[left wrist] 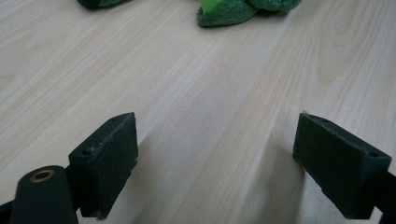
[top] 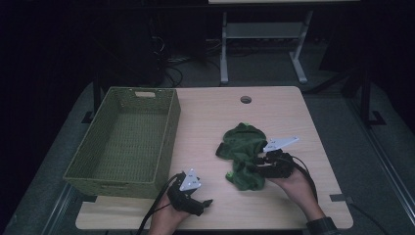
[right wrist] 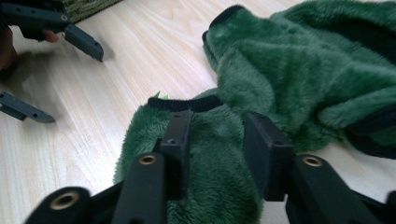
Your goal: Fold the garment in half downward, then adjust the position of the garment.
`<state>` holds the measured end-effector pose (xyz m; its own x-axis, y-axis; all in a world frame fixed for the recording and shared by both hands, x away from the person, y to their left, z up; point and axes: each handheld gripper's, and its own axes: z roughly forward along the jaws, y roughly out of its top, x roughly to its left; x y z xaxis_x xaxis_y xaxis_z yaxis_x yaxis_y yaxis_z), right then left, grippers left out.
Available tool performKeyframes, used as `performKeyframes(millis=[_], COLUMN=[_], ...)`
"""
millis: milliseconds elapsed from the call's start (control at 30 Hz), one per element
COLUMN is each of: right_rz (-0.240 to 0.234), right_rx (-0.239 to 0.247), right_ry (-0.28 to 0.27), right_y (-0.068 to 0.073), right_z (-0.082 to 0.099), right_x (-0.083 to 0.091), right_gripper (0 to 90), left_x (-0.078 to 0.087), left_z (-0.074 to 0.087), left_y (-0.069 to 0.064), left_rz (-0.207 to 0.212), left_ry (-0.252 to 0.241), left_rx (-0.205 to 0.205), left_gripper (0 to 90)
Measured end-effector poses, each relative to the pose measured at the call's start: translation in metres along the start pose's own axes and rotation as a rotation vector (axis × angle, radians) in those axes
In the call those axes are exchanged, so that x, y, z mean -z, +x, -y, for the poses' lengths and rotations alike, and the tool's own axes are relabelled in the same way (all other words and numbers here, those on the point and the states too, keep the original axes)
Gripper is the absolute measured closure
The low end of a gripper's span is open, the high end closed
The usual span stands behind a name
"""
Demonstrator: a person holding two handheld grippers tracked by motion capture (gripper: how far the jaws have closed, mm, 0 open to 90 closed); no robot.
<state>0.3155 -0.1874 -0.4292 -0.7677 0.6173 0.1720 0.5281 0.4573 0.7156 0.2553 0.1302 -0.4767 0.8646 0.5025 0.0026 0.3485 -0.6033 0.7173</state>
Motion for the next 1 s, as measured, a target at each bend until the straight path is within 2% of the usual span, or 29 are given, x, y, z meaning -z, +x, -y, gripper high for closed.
performKeyframes(millis=[133,233,333,433,633,700,833,1000], right_rz=[0.004,0.008,0.015,0.024,0.042,0.045,0.06,0.067], right_rx=[-0.003,-0.003,-0.018,-0.013,-0.019,-0.01,-0.028,-0.039], right_ry=[-0.03,-0.054,-0.056,-0.064,-0.075,-0.092,-0.086,-0.105], right_y=[0.0,-0.003,-0.006,-0.01,-0.016,-0.02,-0.027,-0.038], right_z=[-0.004,-0.007,-0.008,-0.008,-0.012,-0.013,-0.017,-0.02], right_x=[0.008,0.013,0.015,0.016,0.021,0.023,0.027,0.028], right_gripper=[54.6,51.7,50.9,50.5,50.6,50.7,50.4,50.3], left_x=[0.0,-0.001,-0.001,0.001,0.0,-0.001,-0.003,-0.007], left_z=[-0.005,-0.01,-0.016,-0.024,-0.045,-0.053,-0.068,-0.083], left_y=[0.001,0.002,0.005,0.009,0.019,0.022,0.027,0.037], left_rz=[0.007,0.022,0.027,0.038,0.043,0.049,0.048,0.045], left_ry=[0.026,0.013,0.012,0.007,0.0,-0.004,-0.012,-0.037], left_rx=[0.011,0.02,0.021,0.02,0.021,0.009,-0.005,0.004], left_gripper=[14.0,14.8,15.0,20.4,24.0,26.6,29.5,33.1])
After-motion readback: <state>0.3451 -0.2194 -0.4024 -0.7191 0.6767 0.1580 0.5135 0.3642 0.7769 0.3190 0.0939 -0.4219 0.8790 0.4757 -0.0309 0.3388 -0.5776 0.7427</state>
